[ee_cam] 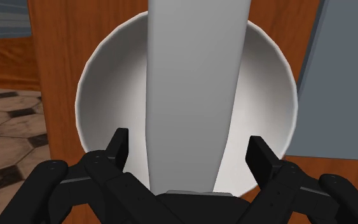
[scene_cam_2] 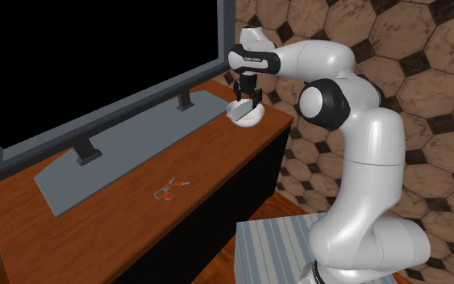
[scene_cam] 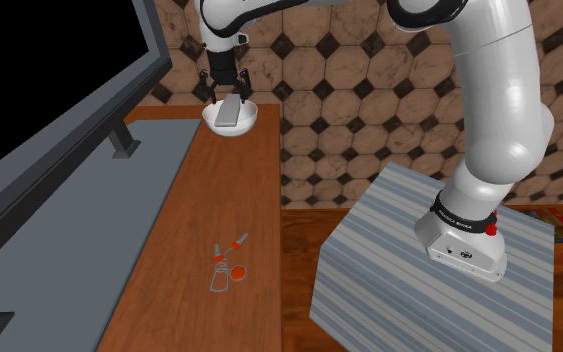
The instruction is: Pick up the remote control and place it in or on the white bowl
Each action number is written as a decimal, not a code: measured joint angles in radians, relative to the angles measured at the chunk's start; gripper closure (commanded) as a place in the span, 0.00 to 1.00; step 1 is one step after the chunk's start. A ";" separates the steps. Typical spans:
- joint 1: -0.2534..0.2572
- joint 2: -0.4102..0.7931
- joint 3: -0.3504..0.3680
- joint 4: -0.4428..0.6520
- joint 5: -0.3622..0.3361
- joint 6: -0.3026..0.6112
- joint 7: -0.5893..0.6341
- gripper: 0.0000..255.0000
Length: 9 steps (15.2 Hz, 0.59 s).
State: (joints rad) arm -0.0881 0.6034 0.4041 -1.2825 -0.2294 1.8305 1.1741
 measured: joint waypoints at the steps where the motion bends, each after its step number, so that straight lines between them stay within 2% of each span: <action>1: 0.005 0.003 0.000 0.036 0.001 -0.032 -0.003 0.00; 4: 0.008 -0.007 0.003 0.071 0.005 -0.075 -0.006 0.00; 9: 0.009 -0.006 0.003 0.077 0.005 -0.082 -0.007 0.00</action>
